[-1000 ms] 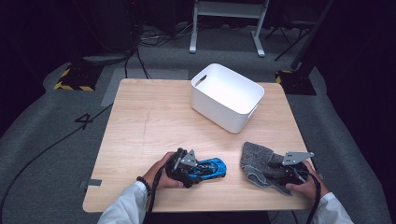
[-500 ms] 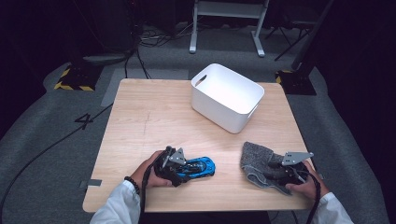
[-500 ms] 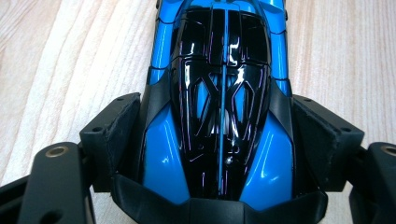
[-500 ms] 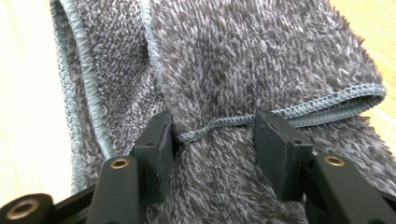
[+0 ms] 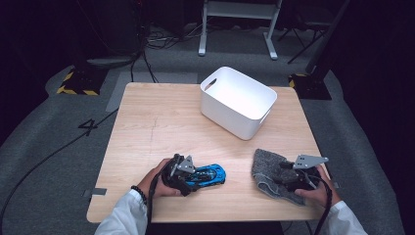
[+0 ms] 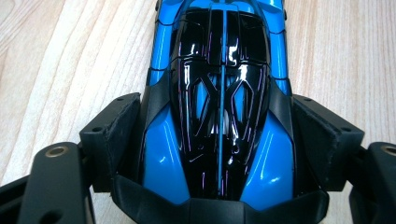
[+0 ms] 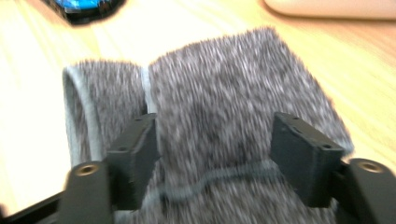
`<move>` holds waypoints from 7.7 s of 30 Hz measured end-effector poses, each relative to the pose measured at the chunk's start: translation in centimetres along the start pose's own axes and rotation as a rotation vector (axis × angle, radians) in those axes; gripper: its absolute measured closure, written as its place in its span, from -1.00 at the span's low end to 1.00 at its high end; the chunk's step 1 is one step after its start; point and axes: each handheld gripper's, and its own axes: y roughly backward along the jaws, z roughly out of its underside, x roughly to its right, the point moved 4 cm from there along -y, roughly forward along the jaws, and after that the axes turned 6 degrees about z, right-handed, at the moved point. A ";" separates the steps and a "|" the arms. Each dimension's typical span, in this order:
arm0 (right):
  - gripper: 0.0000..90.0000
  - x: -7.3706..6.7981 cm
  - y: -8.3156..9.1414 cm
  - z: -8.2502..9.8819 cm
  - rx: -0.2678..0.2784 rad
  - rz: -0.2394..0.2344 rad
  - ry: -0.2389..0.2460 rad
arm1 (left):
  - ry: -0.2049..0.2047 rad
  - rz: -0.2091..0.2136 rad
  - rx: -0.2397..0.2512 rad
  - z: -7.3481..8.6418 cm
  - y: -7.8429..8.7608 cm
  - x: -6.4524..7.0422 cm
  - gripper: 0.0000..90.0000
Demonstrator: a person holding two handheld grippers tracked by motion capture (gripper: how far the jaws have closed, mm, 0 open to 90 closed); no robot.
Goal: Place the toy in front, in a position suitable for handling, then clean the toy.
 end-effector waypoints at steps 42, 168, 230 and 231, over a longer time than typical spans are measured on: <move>0.64 -2.2 -1.3 -3.0 0.063 -0.091 0.043 | -0.007 0.013 0.041 -1.4 -1.5 1.2 -0.46; 0.59 -7.9 -6.2 -6.0 0.019 -0.271 0.218 | -0.009 -0.010 0.092 -0.3 -1.2 1.3 -0.42; 0.62 -2.8 -5.7 -3.1 -0.065 -0.097 0.089 | -0.018 -0.003 0.094 -0.6 -1.3 1.4 -0.41; 0.62 -2.5 -6.0 -3.2 -0.060 -0.095 0.070 | -0.016 0.000 0.093 -0.6 -1.4 1.4 -0.41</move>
